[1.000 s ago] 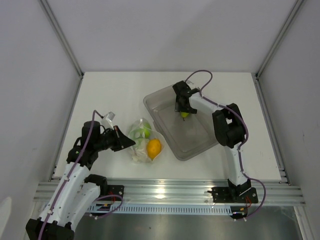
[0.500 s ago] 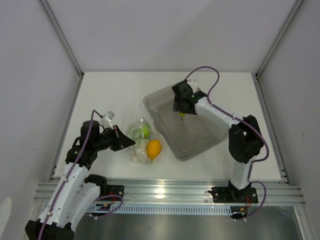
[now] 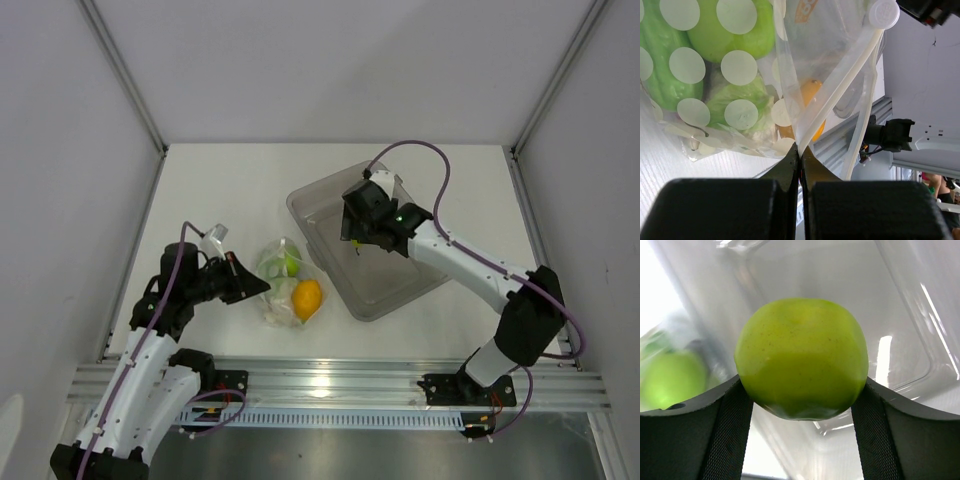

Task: Place the food in the zip-top bag and seal the zipper
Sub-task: Pick up the fake fruit from the bin.

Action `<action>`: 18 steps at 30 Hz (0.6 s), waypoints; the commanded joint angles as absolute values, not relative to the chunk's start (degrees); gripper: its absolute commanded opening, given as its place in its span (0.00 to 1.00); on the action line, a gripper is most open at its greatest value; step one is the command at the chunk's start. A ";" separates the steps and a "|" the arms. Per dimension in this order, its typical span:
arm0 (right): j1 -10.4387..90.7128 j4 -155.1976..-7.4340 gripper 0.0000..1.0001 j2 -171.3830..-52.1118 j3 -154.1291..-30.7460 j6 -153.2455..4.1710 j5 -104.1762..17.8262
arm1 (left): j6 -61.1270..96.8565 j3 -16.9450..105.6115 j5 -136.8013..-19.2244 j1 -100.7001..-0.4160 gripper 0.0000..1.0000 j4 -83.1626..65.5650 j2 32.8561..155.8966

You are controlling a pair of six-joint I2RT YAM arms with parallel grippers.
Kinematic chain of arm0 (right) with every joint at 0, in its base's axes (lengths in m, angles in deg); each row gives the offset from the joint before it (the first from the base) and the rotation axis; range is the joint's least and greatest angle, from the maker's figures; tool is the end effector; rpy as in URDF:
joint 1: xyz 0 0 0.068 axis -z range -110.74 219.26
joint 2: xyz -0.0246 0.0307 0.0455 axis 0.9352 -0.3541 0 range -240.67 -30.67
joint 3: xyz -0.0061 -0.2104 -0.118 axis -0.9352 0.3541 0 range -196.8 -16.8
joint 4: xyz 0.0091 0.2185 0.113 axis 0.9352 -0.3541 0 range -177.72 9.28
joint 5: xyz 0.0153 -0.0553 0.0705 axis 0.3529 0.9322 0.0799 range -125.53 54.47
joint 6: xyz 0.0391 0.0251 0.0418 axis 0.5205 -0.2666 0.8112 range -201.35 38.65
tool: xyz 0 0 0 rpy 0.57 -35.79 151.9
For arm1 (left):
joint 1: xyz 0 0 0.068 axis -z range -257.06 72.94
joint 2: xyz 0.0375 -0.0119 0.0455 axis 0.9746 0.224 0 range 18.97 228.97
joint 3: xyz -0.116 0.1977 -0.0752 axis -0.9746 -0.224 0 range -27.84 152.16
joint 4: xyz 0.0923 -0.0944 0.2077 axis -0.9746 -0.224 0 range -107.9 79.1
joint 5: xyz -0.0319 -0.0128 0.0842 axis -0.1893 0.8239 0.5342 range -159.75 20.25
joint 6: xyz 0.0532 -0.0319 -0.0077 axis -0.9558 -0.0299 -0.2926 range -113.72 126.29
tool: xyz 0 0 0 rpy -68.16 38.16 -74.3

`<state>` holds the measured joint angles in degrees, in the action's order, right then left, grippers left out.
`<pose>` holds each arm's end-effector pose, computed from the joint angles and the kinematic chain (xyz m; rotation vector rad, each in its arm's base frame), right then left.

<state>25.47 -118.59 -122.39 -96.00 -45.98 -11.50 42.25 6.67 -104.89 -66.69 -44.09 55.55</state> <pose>0.2573 0.2199 0.2632 0.0071 2.3565 0.1537 0.1496 -0.0553 0.2378 -0.1388 2.2760 -1.1133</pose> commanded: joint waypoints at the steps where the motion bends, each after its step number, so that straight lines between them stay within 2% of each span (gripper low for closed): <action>1: 21.99 -117.99 0.00 -116.28 -96.34 -45.58 -10.48 | 42.23 7.50 -104.73 -66.42 0.01 -44.48 55.18; 10: 15.48 -117.99 0.00 -110.04 -96.43 -45.84 -14.08 | 42.23 8.11 -104.21 -66.42 0.01 -44.65 55.53; 18: 9.07 -115.79 0.00 -110.20 -98.36 -46.11 -18.39 | 42.06 8.29 -103.68 -66.42 0.01 -45.62 54.92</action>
<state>11.68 -118.15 -110.81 -95.98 -46.00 -16.79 42.25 6.67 -104.23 -66.69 -45.05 55.59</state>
